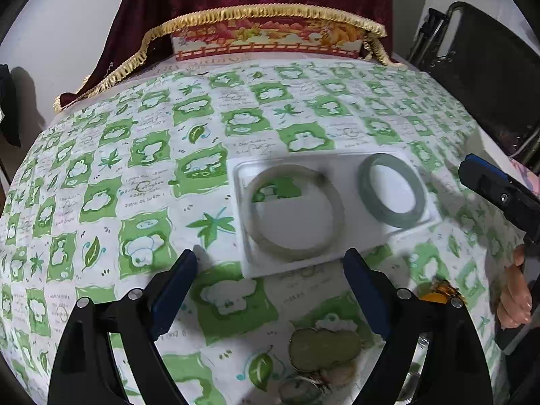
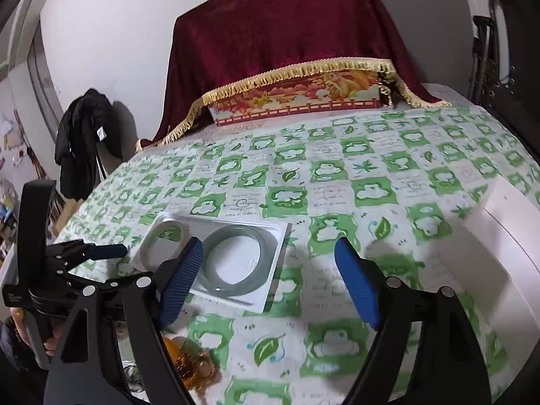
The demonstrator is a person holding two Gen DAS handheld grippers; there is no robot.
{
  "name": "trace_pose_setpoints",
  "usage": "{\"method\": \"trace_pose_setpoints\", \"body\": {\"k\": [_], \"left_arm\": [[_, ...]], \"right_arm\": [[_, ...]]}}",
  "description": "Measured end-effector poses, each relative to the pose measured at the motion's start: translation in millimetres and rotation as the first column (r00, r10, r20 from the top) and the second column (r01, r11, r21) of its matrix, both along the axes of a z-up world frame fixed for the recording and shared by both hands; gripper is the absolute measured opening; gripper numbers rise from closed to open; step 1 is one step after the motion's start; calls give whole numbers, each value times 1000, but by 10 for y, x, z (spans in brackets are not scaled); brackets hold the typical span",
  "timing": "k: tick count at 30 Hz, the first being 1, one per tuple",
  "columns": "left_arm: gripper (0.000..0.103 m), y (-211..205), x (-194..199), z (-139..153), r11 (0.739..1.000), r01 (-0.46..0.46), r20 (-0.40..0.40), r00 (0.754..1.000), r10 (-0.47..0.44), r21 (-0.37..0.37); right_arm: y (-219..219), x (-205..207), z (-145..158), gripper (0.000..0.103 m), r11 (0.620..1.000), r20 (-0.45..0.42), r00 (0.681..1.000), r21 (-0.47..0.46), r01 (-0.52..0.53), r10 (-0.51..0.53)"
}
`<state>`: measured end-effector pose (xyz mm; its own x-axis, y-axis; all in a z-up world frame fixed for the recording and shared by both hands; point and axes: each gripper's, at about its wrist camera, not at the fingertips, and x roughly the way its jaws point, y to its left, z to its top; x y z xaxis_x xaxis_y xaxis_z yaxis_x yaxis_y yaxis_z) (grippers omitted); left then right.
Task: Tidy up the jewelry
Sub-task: 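Grasp the amber bead strand with egg pendant using the right tool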
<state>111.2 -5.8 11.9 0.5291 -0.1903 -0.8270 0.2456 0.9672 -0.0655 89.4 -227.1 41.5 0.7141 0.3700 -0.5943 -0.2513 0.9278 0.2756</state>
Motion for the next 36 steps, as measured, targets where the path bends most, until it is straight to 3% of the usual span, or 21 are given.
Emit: {"method": "trace_pose_setpoints", "body": {"k": [9,14,20,24,30,36], "left_arm": [[89,-2,-592,157,998,-54,97,994,50,42],[89,62,-1016,146,991,-106,120,988,97,75],[89,42,-1132,58,993,-75,93,993,67,92],[89,67,-1079,-14,996,-62,49,997,59,71],[89,73,-1098,24,996,-66,69,996,61,68],[88,7,-1106,26,996,-47,75,996,42,77]], "right_arm": [[353,-637,20,78,981,47,997,-183,-56,66],[465,-881,-35,78,974,15,990,-183,-135,140],[527,-871,-135,47,965,-55,980,-173,-200,193],[494,-815,-194,46,970,-98,978,-143,-198,185],[539,-788,-225,45,965,-116,972,-144,-218,202],[558,-737,-239,31,967,-132,968,-112,-231,216]]}}
